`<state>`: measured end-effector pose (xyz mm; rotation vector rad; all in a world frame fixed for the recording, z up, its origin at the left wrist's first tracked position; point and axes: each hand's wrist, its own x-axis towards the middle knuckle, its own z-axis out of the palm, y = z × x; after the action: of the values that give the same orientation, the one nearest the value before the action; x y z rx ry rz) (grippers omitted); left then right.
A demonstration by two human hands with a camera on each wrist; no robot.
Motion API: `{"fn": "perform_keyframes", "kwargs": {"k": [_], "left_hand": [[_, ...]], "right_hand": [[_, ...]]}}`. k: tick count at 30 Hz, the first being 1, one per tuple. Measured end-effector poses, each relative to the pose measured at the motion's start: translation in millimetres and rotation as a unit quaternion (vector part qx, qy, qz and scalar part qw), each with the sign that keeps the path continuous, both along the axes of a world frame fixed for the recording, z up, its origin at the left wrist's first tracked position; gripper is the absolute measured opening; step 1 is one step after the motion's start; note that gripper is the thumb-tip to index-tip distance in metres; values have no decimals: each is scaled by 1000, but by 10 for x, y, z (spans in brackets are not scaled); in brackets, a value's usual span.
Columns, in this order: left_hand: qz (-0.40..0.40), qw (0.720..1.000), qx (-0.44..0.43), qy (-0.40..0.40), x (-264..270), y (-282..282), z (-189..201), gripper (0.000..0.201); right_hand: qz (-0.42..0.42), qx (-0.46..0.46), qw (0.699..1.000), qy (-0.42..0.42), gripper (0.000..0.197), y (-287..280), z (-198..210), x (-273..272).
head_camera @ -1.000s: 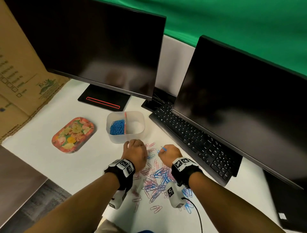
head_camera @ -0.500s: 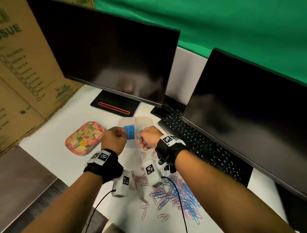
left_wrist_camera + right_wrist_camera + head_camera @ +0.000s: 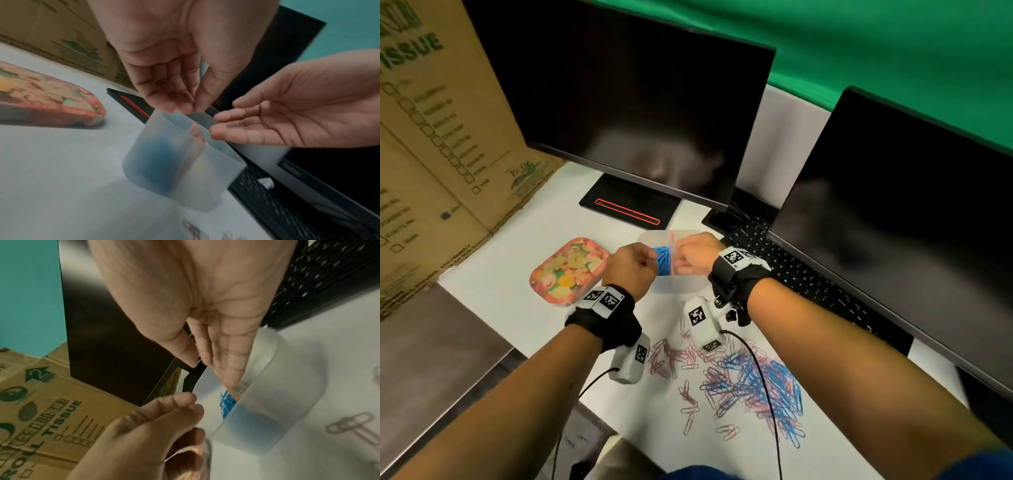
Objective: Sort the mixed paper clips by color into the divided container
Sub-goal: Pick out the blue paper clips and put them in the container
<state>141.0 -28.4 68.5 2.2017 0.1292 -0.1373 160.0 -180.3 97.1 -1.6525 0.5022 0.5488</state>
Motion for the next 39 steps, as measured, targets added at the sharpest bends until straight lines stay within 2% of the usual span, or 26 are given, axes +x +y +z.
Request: {"fn": "perform_keyframes", "kwargs": {"k": [2,4,6,8,11,16,21,28,34,36,39], "left_hand": [[-77,997,11,-2,-153,-66,-41,12],[-179,982,52,0,-352,-139,-90,13],[-281,954,100,13,-573,-200,-161,14],[-376,913,155,32,-801,-277,-250,14],[-449,870,202,36,-1081,-406,-380,13],[-468,858,207,29,-1301,-609,-603,13],[-450,866,214,31,-1278,-627,-732,10],[-403,894,191,36,-1196,-527,-653,10],[-372,904,207,32,-1186,-485,-648,21],[-381,900,211,32,-1210,-493,-662,25],[-410,877,248,32,-1249,-532,-646,21]], "right_hand": [[-5,-15,1000,-23,26,-185,-9,-202],[8,-75,996,-52,25,-369,-23,-502],[56,-177,980,-74,21,-532,-121,-850],[110,-266,956,-65,18,-663,-244,-1229],[133,-295,946,-36,15,-754,-461,-1721],[167,-327,925,-101,13,-781,-816,-2299],[252,-368,883,-146,31,-722,-968,-2601],[207,-407,872,-178,18,-812,-1013,-2619],[197,-419,867,-184,21,-726,-909,-2497],[219,-419,861,-187,23,-642,-881,-2439],[242,-430,854,-164,25,-549,-879,-2381]]}}
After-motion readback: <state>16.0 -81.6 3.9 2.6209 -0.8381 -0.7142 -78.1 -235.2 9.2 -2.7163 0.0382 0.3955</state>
